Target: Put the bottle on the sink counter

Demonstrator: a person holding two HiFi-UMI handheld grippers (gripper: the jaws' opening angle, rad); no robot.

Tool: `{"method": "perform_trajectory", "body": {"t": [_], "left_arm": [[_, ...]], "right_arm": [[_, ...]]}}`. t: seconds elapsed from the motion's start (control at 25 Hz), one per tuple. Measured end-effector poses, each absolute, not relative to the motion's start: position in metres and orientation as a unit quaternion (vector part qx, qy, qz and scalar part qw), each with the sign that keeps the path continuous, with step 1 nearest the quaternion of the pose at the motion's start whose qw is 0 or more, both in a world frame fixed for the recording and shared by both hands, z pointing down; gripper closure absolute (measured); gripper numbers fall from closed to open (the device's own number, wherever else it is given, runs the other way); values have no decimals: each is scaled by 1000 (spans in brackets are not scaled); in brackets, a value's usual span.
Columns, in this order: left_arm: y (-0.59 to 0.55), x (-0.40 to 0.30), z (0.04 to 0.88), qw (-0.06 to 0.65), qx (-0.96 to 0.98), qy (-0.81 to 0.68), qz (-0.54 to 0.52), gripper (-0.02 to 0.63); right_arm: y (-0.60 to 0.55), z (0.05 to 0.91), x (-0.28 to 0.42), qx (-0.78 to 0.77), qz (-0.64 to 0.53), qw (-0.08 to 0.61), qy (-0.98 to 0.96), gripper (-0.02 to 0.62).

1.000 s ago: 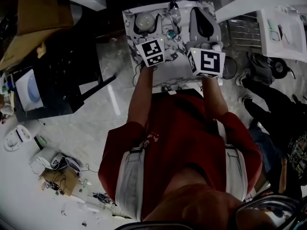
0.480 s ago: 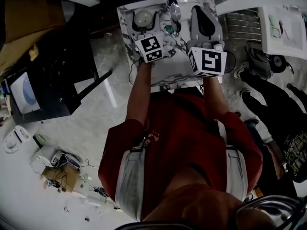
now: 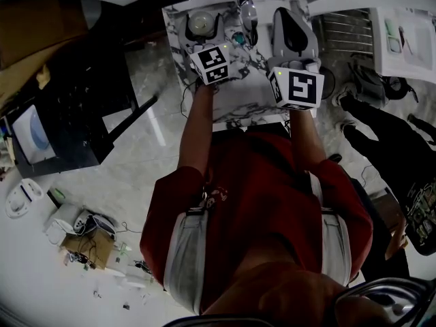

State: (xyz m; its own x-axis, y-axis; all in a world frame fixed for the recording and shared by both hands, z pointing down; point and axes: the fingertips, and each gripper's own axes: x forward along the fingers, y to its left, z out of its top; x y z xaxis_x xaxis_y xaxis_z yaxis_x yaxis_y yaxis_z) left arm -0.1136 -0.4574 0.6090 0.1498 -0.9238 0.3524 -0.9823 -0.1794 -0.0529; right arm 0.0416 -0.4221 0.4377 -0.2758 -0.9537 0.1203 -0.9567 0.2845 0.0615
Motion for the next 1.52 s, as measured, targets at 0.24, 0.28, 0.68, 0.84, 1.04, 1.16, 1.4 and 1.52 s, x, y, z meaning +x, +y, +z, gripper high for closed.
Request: {"method": "perform_trajectory", "body": {"t": [0.24, 0.28, 0.68, 0.84, 1.04, 1.16, 1.4, 1.52], "left_arm": [[-462, -114, 629, 108, 751, -631, 163, 268], [-463, -114, 632, 111, 750, -631, 164, 268], [-469, -117, 657, 120, 747, -632, 167, 268], [-470, -115, 664, 126, 746, -630, 175, 268], [-470, -113, 669, 127, 747, -627, 180, 268], [-471, -112, 673, 129, 747, -625, 183, 268], [-475, -112, 676, 131, 750, -623, 180, 268], [-478, -112, 676, 129, 750, -624, 180, 268]], "right_arm": [[-427, 445, 43, 599, 16, 72, -797, 595], [-428, 446, 42, 599, 16, 73, -797, 595], [-434, 455, 38, 596, 20, 80, -798, 595], [-436, 455, 38, 597, 21, 81, -798, 595], [-439, 456, 40, 598, 23, 83, -797, 595], [-440, 457, 40, 599, 25, 83, -796, 595], [-444, 461, 41, 599, 28, 86, -795, 595], [-445, 463, 41, 598, 27, 88, -796, 595]]}}
